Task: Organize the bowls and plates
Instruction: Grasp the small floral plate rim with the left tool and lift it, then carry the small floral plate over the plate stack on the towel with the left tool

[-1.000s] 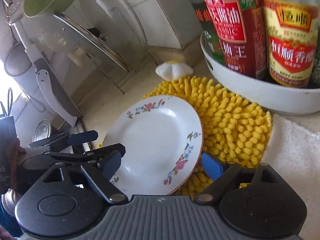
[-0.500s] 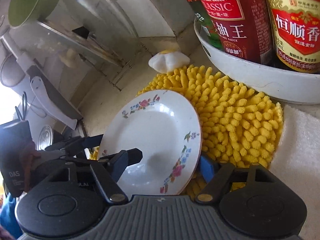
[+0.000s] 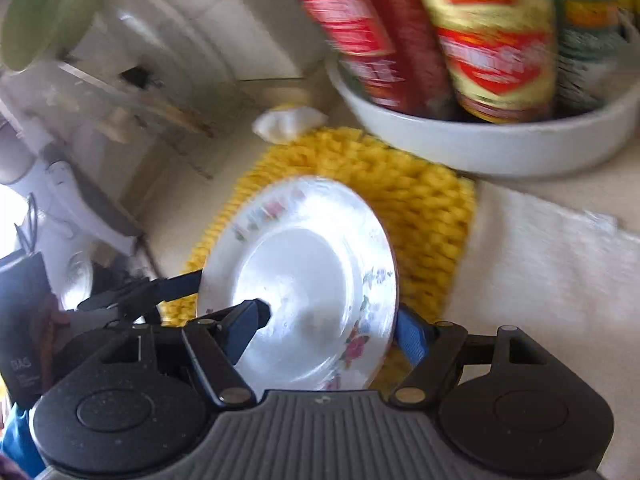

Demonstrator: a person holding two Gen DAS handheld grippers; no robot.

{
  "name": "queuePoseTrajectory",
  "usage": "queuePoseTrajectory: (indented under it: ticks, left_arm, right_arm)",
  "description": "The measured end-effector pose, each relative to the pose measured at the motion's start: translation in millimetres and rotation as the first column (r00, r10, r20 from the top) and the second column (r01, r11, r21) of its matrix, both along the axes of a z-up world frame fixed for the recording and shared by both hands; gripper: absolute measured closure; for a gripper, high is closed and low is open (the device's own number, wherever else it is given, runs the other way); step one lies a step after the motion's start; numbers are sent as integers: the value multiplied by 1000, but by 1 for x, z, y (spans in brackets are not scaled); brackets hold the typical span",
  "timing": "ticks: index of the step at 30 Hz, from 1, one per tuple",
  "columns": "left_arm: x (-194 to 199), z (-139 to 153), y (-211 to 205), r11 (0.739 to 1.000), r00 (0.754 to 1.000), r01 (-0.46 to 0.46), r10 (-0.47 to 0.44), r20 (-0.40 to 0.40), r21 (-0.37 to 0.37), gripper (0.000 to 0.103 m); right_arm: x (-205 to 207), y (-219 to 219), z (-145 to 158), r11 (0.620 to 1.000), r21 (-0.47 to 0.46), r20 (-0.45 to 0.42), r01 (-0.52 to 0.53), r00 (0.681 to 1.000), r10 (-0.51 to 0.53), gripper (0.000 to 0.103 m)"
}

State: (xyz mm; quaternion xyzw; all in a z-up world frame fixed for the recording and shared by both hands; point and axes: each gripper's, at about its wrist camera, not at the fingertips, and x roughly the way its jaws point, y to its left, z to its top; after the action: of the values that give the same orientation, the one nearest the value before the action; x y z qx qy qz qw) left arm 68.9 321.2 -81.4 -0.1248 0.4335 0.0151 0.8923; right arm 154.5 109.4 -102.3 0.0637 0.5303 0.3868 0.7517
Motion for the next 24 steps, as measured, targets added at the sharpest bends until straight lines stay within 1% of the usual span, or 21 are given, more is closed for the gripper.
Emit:
queuePoseTrajectory:
  ticks: [1,4,7,8,10,11,12,15,17,20,21,23,24]
  left_arm:
    - [1,-3,-2,1000,1000,12,-12,-12,8,8]
    - [-1,-4,0,999,1000,20,-20,-5,35,6]
    - [0,-6,6,999,1000,7,-6,-13,50,5]
    - [0,-7,8,999,1000,-1,2,-15,49,5]
    - [2,-8,10,999,1000,3,-3,-10,33,5]
    - [3,-9,10,1000,1000,3,-3,-14,31,6]
    - [5,-11,7,999,1000,-3,4,-24,41,8]
    - [8,-13,-1,997,1000,5,-3,-27,80,5]
    - [8,-13,-3,998,1000,3,-1,-24,70,5]
    - [4,-9,-5,999,1000,14,-14,-1,41,9]
    - [2,-6,-6,999,1000,9,-9,2,45,10]
    - [1,-4,-2,999,1000,-4,4,10,36,16]
    - [1,-3,-1,999,1000,-19,19,11,39,21]
  right_arm:
    - [1,-5,1,1000,10,3,9,1000,-9,16]
    - [-2,-14,6,1000,6,55,22,998,-22,16]
    - [-6,-12,4,1000,11,49,18,999,-18,16]
    - [-9,-12,2,1000,7,63,12,998,-13,16]
    - [-15,-12,2,1000,-21,109,23,994,-20,22]
    - [-15,-13,1,999,-36,123,29,992,-25,29]
    - [-15,-14,0,998,-42,124,37,992,-32,29]
    - [-16,-10,-6,998,-49,100,31,995,-26,30]
    - [-23,-4,-7,998,-58,118,8,993,-1,30]
    - [-29,-1,-9,997,-75,130,11,991,-1,29]
    - [-29,-1,-9,997,-75,128,9,992,0,29]
    - [-29,-3,-9,997,-69,117,15,993,-7,30]
    - [-30,-3,-8,998,-65,119,14,993,-6,30]
